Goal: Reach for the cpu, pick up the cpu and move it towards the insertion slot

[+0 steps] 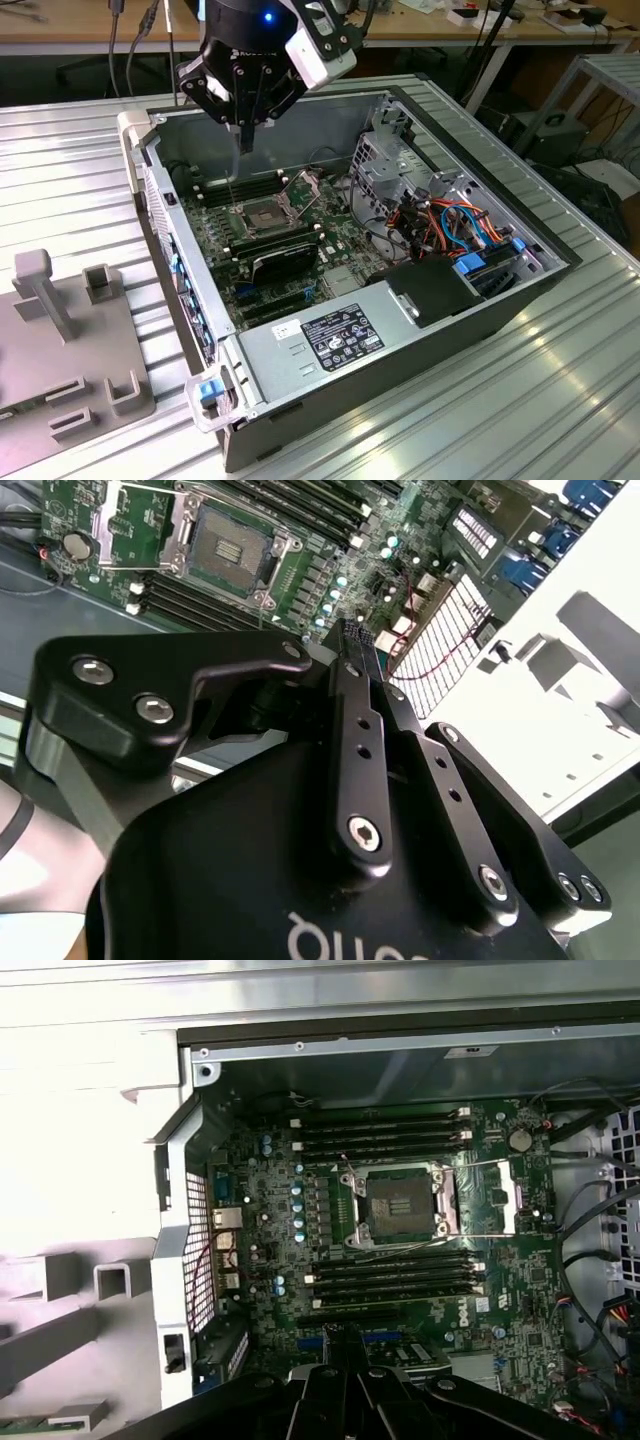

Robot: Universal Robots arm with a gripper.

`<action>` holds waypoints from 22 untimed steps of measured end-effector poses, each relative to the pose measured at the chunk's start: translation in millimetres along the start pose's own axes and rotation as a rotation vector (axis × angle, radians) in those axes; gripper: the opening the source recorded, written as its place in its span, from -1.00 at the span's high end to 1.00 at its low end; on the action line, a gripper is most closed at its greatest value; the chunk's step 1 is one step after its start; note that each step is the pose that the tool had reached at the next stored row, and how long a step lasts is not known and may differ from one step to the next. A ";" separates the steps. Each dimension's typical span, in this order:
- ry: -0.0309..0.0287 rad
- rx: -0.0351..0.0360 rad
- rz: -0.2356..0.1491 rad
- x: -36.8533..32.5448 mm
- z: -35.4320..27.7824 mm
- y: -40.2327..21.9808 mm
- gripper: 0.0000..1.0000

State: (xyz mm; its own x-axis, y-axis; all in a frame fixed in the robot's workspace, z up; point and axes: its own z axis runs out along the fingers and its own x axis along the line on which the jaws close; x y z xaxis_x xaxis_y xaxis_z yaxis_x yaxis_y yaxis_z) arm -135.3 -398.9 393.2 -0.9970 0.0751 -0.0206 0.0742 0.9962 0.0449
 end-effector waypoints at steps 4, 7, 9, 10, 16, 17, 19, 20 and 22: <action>0.0005 0.0001 0.000 1.1 0.0 -0.1 0.79; 0.0017 0.0002 0.000 1.9 0.0 -0.1 0.79; 0.0025 0.0002 0.000 2.3 0.0 -0.2 0.79; 0.0027 0.0002 0.000 2.6 0.0 -0.2 0.79; 0.0045 0.0003 0.001 3.8 0.2 -0.3 0.79; 0.0046 0.0002 0.001 4.2 0.2 -0.3 0.79; 0.0049 0.0004 0.000 5.2 0.1 -0.4 0.79; 0.0050 0.0004 0.000 5.8 0.1 -0.4 0.79; 0.0051 0.0004 0.000 6.9 0.1 -0.5 0.79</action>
State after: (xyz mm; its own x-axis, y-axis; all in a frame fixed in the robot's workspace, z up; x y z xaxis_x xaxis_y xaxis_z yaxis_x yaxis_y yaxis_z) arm -142.2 -398.9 393.0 -0.9970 0.0753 -0.0154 0.0745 0.9962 0.0445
